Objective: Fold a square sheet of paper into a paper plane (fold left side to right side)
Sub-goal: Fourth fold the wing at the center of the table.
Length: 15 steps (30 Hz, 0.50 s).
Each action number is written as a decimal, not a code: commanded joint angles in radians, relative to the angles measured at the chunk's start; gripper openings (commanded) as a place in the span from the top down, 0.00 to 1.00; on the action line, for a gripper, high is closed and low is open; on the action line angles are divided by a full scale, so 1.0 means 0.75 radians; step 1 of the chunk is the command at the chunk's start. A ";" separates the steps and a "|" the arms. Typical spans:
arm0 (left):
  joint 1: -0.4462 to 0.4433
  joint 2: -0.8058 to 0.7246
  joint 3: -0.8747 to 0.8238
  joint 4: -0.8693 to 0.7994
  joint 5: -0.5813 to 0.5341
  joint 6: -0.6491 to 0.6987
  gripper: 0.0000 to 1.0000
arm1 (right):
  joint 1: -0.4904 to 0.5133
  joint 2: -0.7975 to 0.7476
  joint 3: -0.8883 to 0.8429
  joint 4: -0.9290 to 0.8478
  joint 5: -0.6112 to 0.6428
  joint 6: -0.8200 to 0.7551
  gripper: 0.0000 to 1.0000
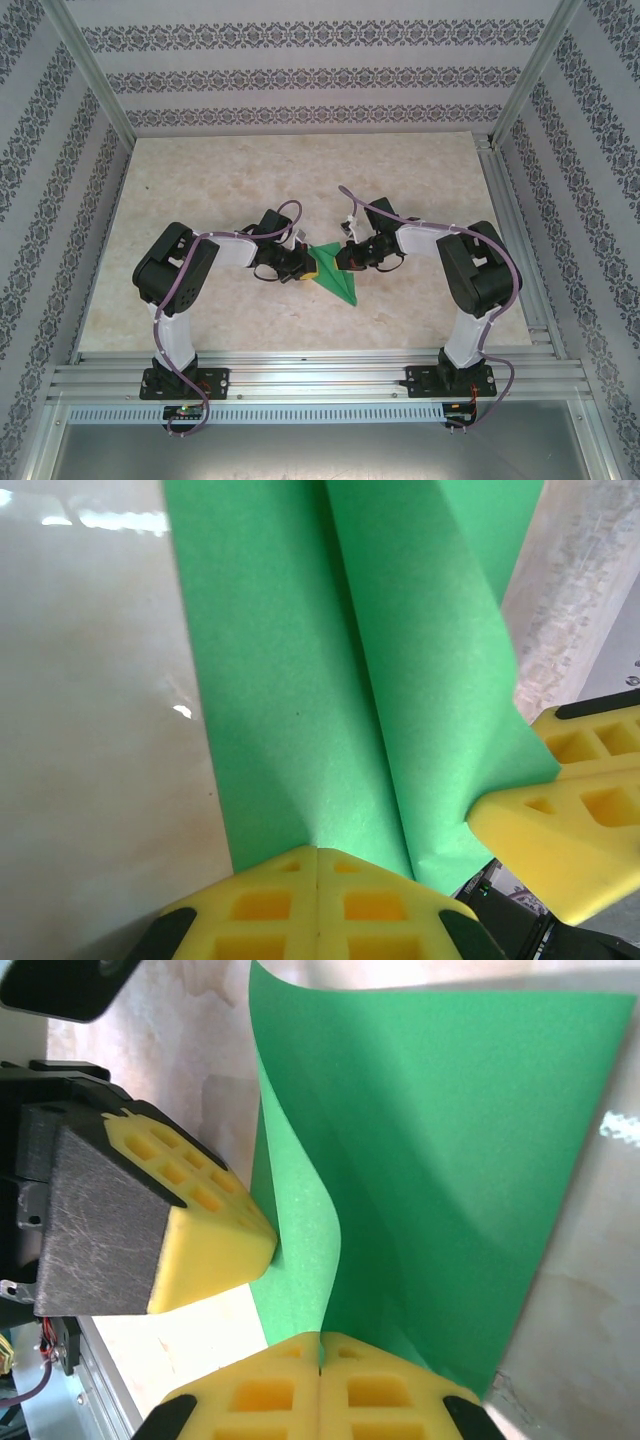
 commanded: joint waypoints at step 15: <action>0.005 0.101 -0.038 -0.117 -0.199 0.032 1.00 | -0.017 0.066 0.029 -0.071 0.007 -0.048 1.00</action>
